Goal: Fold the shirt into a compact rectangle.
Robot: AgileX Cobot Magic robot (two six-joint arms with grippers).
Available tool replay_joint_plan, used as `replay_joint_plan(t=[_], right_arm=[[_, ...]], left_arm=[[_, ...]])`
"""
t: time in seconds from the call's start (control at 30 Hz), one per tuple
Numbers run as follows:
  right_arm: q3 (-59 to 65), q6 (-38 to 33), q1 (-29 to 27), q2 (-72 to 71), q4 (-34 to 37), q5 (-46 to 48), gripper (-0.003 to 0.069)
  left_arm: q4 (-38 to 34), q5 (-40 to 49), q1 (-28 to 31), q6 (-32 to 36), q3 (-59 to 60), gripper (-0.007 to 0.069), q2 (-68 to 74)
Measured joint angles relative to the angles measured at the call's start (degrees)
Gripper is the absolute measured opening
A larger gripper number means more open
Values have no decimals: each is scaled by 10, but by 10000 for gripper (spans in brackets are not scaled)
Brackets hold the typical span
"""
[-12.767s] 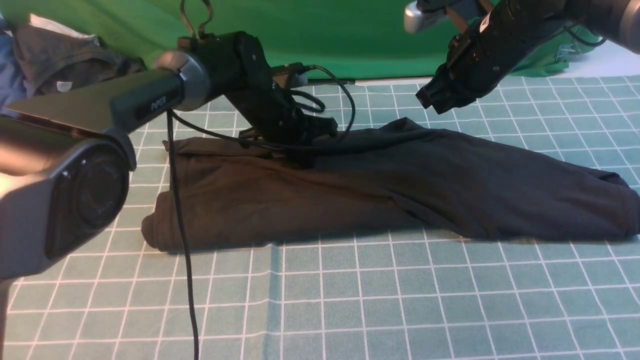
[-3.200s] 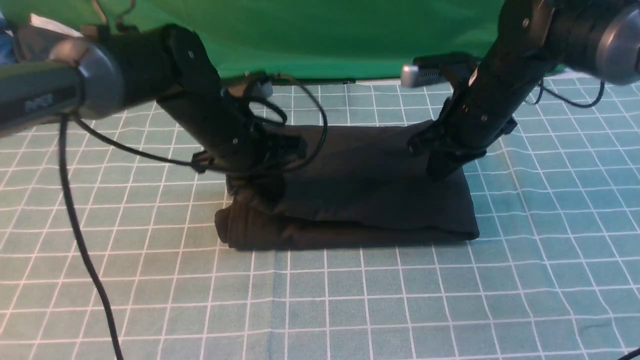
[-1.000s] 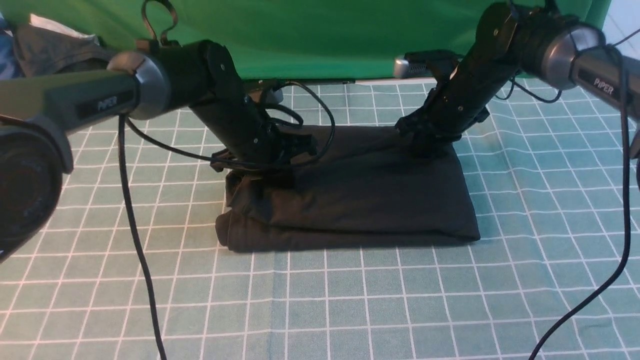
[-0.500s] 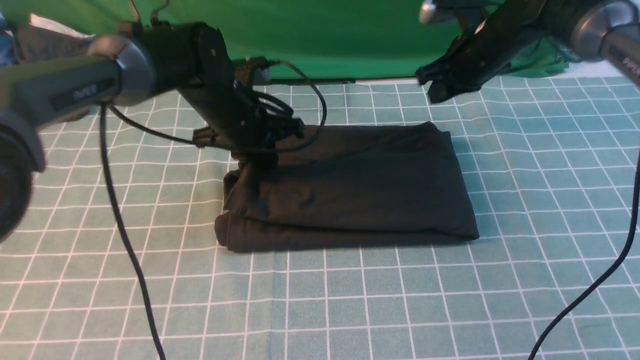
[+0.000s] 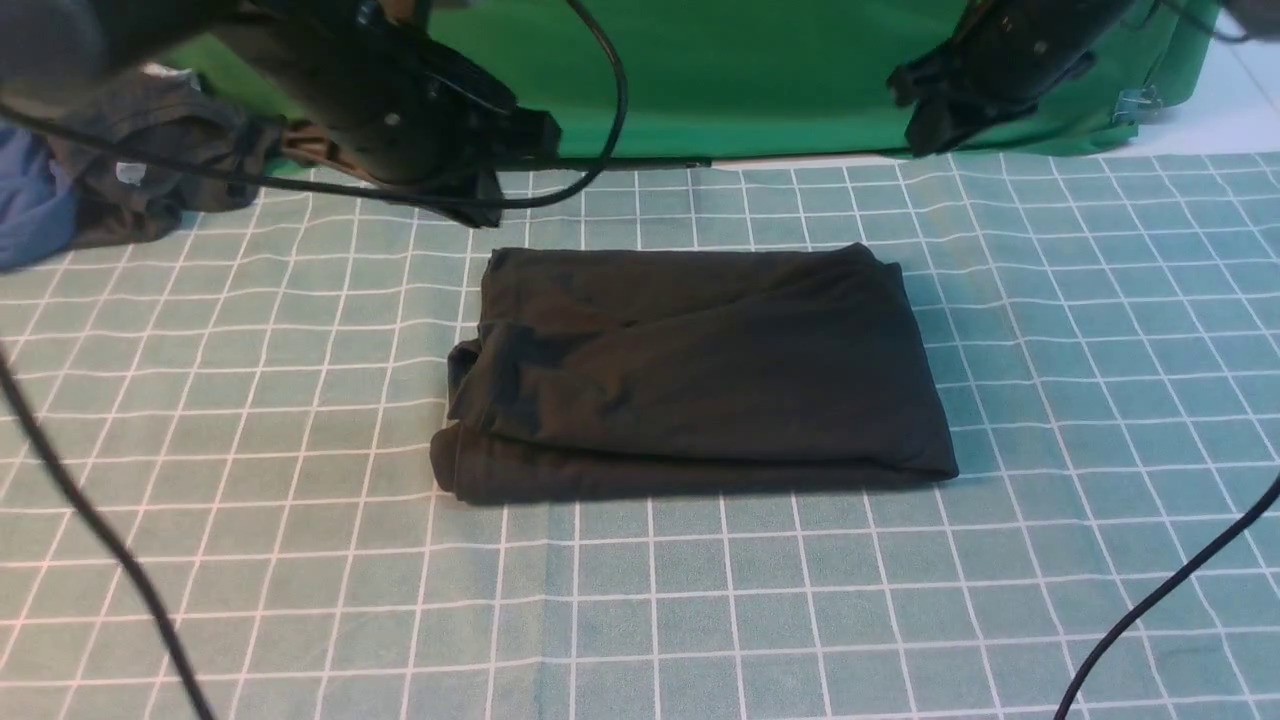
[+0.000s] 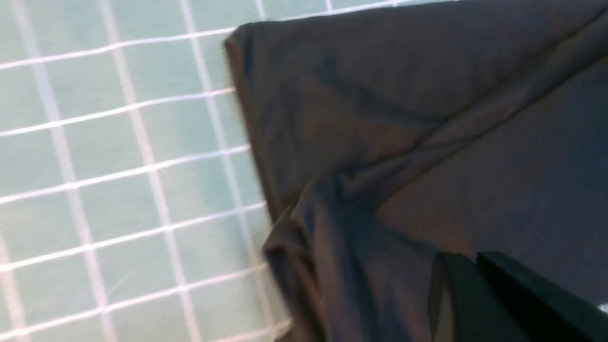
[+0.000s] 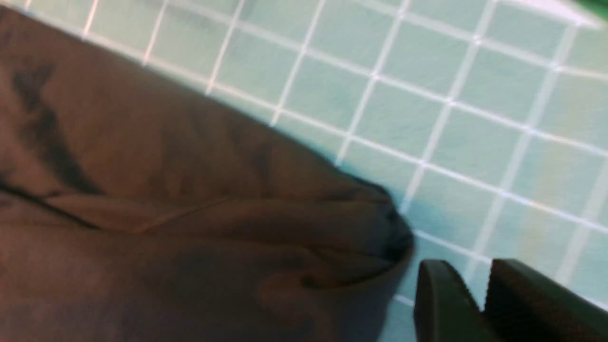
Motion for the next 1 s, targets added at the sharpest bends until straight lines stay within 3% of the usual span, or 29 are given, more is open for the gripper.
replay_joint_plan(t=[0.33, 0.53, 0.8, 1.0], right_arm=[[149, -5, -6, -140, -9, -1, 139], [298, -23, -8, -284, -11, -32, 139], [481, -24, -8, -514, -12, -221, 130], [660, -39, -11, -744, -12, -428, 27]], left_arm=[[28, -37, 0, -40, 179, 11, -126], [-7, -91, 0, -47, 328, 11, -249], [-33, -136, 0, -48, 427, 11, -413], [-34, -200, 0, -48, 481, 11, -559]])
